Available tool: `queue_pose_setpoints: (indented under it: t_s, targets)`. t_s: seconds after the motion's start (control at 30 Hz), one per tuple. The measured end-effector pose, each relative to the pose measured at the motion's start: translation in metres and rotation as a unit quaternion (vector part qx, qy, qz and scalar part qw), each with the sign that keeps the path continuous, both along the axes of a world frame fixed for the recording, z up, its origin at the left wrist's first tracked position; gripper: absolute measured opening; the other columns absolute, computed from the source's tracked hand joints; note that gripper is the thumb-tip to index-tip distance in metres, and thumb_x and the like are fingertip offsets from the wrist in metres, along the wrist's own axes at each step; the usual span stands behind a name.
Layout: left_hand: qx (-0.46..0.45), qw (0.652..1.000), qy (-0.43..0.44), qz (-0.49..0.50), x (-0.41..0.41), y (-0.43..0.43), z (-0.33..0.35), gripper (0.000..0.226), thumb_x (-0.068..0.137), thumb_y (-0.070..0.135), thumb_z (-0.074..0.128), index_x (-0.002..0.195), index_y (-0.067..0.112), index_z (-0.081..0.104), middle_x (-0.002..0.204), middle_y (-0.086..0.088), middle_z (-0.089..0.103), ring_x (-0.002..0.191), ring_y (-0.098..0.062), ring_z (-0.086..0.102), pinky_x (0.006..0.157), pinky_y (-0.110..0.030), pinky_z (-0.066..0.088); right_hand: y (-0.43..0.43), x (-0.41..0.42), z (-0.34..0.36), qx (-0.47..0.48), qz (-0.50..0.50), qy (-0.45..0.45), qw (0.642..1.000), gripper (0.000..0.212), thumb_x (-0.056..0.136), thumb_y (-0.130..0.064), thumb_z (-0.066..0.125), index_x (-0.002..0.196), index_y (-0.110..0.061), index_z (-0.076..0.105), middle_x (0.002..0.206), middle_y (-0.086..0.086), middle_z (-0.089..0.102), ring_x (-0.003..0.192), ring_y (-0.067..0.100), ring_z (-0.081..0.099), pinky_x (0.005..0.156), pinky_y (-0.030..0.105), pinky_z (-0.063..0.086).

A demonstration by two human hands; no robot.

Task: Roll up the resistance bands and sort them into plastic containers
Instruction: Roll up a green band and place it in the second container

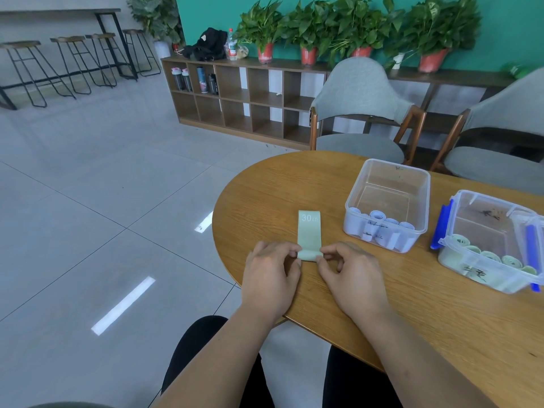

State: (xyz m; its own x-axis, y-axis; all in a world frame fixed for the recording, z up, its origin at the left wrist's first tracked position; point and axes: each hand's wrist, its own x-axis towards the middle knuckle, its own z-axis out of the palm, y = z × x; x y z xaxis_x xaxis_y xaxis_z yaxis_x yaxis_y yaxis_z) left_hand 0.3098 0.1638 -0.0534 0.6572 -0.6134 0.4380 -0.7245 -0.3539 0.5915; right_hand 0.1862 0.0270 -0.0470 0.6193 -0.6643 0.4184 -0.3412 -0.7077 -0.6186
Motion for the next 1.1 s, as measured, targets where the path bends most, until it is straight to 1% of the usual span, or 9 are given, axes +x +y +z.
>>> queue_pose_setpoints:
  t_s: [0.07, 0.17, 0.37, 0.5, 0.63, 0.73, 0.83, 0.97, 1.1]
  targets:
    - [0.001, 1.0, 0.005, 0.0, -0.0001, 0.0, -0.0001, 0.025, 0.094, 0.028, 0.071, 0.116, 0.038, 0.071, 0.102, 0.026, 0.069, 0.102, -0.002, 0.052, 0.093, -0.037, 0.05, -0.0004, -0.0002, -0.0009, 0.001, 0.002, 0.004, 1.0, 0.018, 0.086, -0.027, 0.081, 0.103, -0.031, 0.077, 0.088, -0.02, 0.069, 0.068, -0.002, 0.056, 0.069, 0.027, 0.054]
    - [-0.004, 1.0, 0.013, 0.001, -0.0009, 0.0, 0.0008, 0.027, 0.093, 0.027, 0.073, 0.117, 0.04, 0.071, 0.1, 0.026, 0.069, 0.099, -0.001, 0.052, 0.093, -0.036, 0.05, -0.0014, -0.0003, -0.0008, 0.0, 0.001, 0.003, 1.0, 0.02, 0.086, -0.028, 0.082, 0.105, -0.031, 0.078, 0.088, -0.02, 0.07, 0.064, 0.003, 0.058, 0.067, 0.032, 0.056]
    - [-0.012, 1.0, 0.027, 0.006, -0.002, 0.0007, 0.0019, 0.027, 0.093, 0.028, 0.075, 0.117, 0.04, 0.07, 0.096, 0.027, 0.068, 0.098, 0.0, 0.054, 0.094, -0.034, 0.05, -0.0012, -0.0014, 0.0002, 0.02, 0.007, -0.009, 1.0, 0.023, 0.087, -0.03, 0.081, 0.109, -0.034, 0.074, 0.087, -0.022, 0.071, 0.064, 0.007, 0.061, 0.068, 0.032, 0.056]
    - [-0.015, 1.0, 0.024, 0.006, -0.0021, 0.001, 0.0023, 0.02, 0.094, 0.031, 0.074, 0.112, 0.039, 0.069, 0.093, 0.028, 0.067, 0.098, 0.001, 0.054, 0.092, -0.035, 0.051, -0.0014, -0.0015, 0.0007, 0.034, 0.006, -0.013, 0.999, 0.015, 0.088, -0.031, 0.08, 0.1, -0.034, 0.07, 0.082, -0.024, 0.07, 0.063, 0.009, 0.061, 0.066, 0.033, 0.056]
    - [-0.01, 1.0, 0.011, 0.006, -0.0022, 0.0013, 0.0016, 0.016, 0.095, 0.031, 0.072, 0.109, 0.038, 0.069, 0.094, 0.027, 0.067, 0.096, -0.001, 0.052, 0.091, -0.036, 0.05, -0.0011, -0.0027, 0.002, 0.023, 0.015, -0.015, 1.0, 0.008, 0.09, -0.03, 0.079, 0.093, -0.034, 0.073, 0.079, -0.024, 0.068, 0.068, 0.008, 0.062, 0.064, 0.028, 0.054]
    - [-0.01, 1.0, -0.006, 0.004, -0.0027, 0.0006, 0.0024, 0.014, 0.096, 0.031, 0.071, 0.108, 0.037, 0.07, 0.097, 0.024, 0.068, 0.097, -0.004, 0.051, 0.088, -0.038, 0.051, -0.0017, -0.0021, 0.0018, 0.014, 0.014, -0.014, 1.0, 0.006, 0.09, -0.03, 0.079, 0.092, -0.033, 0.074, 0.079, -0.023, 0.067, 0.069, 0.008, 0.062, 0.063, 0.025, 0.052]
    - [-0.012, 1.0, -0.007, 0.006, -0.0027, 0.0002, 0.0019, 0.015, 0.095, 0.031, 0.071, 0.109, 0.036, 0.07, 0.097, 0.024, 0.069, 0.098, -0.005, 0.052, 0.087, -0.039, 0.051, -0.0005, -0.0008, 0.0007, 0.004, 0.01, -0.015, 1.0, 0.011, 0.087, -0.03, 0.08, 0.096, -0.033, 0.075, 0.083, -0.022, 0.069, 0.068, 0.007, 0.06, 0.065, 0.028, 0.054]
    - [-0.004, 1.0, 0.001, 0.01, -0.0024, 0.0004, 0.0011, 0.022, 0.092, 0.03, 0.074, 0.112, 0.037, 0.07, 0.096, 0.025, 0.067, 0.097, -0.002, 0.052, 0.088, -0.036, 0.051, 0.0011, -0.0007, 0.0006, -0.002, 0.0, 0.002, 1.0, 0.024, 0.081, -0.025, 0.084, 0.102, -0.034, 0.075, 0.085, -0.022, 0.068, 0.077, 0.001, 0.057, 0.072, 0.028, 0.055]
    - [-0.002, 1.0, 0.013, 0.006, -0.0017, 0.0008, 0.0011, 0.023, 0.094, 0.029, 0.073, 0.114, 0.039, 0.069, 0.096, 0.027, 0.067, 0.097, 0.0, 0.052, 0.09, -0.034, 0.05, -0.0003, -0.0021, 0.0016, 0.01, 0.007, 0.003, 1.0, 0.025, 0.083, -0.023, 0.083, 0.104, -0.033, 0.076, 0.085, -0.024, 0.068, 0.076, 0.001, 0.058, 0.072, 0.027, 0.054]
